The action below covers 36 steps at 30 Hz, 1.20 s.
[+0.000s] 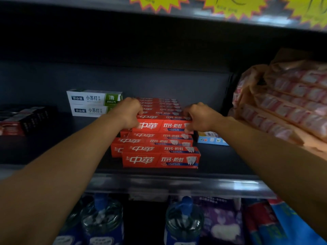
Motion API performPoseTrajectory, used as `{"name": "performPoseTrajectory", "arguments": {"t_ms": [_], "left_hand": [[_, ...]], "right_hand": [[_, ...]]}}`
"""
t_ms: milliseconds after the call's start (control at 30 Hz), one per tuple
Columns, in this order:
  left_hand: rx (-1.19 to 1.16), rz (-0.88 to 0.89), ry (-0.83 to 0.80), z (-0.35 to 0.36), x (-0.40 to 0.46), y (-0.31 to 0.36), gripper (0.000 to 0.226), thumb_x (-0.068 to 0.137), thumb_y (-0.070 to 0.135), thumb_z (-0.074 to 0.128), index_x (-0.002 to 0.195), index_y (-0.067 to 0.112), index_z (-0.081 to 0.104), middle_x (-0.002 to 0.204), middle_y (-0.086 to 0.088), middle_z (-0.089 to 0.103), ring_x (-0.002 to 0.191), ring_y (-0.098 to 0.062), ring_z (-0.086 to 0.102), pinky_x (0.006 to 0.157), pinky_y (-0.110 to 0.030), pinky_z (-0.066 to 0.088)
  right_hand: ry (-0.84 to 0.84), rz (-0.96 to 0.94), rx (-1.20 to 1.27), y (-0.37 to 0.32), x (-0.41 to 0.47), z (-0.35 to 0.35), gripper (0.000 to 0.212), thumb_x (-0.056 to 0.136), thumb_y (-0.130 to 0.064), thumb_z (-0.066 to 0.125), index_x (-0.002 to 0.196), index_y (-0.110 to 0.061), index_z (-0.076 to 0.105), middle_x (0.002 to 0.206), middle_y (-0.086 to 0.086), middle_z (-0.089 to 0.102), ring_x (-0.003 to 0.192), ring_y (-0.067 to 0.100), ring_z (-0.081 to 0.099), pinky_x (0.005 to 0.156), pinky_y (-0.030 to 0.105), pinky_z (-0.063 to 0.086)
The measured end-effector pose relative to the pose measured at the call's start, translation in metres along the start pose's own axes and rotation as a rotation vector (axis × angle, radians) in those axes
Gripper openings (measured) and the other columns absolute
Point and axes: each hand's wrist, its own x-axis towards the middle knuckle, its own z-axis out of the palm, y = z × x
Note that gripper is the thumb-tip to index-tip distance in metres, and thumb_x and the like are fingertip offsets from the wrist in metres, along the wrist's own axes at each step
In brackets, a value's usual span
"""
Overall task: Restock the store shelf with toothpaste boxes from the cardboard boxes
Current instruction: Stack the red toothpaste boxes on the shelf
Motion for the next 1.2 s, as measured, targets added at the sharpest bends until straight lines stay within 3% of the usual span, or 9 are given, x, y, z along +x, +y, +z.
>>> {"name": "performPoseTrajectory", "arguments": {"t_ms": [233, 433, 733, 1067, 1200], "left_hand": [[0.008, 0.010, -0.018, -0.005, -0.004, 0.001, 0.046, 0.073, 0.021, 0.080, 0.117, 0.017, 0.065, 0.115, -0.003, 0.063, 0.104, -0.019, 0.060, 0.093, -0.035, 0.049], [-0.014, 0.060, -0.005, -0.033, -0.038, 0.023, 0.048, 0.072, 0.025, 0.082, 0.117, 0.020, 0.065, 0.113, -0.001, 0.066, 0.099, -0.019, 0.062, 0.091, -0.040, 0.052], [-0.040, 0.142, -0.030, -0.049, -0.133, 0.070, 0.058, 0.069, 0.032, 0.084, 0.121, 0.015, 0.063, 0.118, -0.003, 0.063, 0.106, -0.023, 0.059, 0.093, -0.039, 0.050], [-0.012, 0.219, -0.217, 0.030, -0.210, 0.069, 0.033, 0.069, 0.029, 0.080, 0.093, 0.010, 0.067, 0.090, -0.007, 0.067, 0.082, -0.024, 0.061, 0.072, -0.040, 0.053], [-0.032, 0.201, -0.386, 0.088, -0.229, 0.058, 0.056, 0.070, 0.038, 0.082, 0.115, 0.012, 0.062, 0.110, -0.005, 0.065, 0.096, -0.022, 0.061, 0.079, -0.035, 0.052]], "right_hand": [[-0.003, 0.000, -0.043, -0.002, -0.004, -0.005, 0.047, 0.079, -0.030, 0.076, 0.120, -0.019, 0.056, 0.115, -0.001, 0.062, 0.100, 0.016, 0.059, 0.090, 0.034, 0.050], [0.054, 0.015, -0.097, -0.018, -0.033, -0.028, 0.050, 0.077, -0.039, 0.076, 0.117, -0.019, 0.055, 0.108, -0.001, 0.060, 0.090, 0.015, 0.056, 0.076, 0.031, 0.049], [0.098, -0.062, -0.094, -0.071, -0.123, -0.033, 0.040, 0.076, -0.036, 0.070, 0.110, -0.021, 0.057, 0.114, 0.001, 0.061, 0.100, 0.025, 0.061, 0.083, 0.040, 0.053], [0.013, -0.137, -0.058, -0.107, -0.210, 0.044, 0.046, 0.079, -0.030, 0.069, 0.118, -0.014, 0.051, 0.124, 0.007, 0.053, 0.109, 0.027, 0.053, 0.080, 0.036, 0.046], [-0.045, -0.181, 0.014, -0.107, -0.227, 0.105, 0.041, 0.080, -0.029, 0.067, 0.115, -0.012, 0.053, 0.119, 0.007, 0.055, 0.106, 0.025, 0.054, 0.081, 0.037, 0.049]]}}
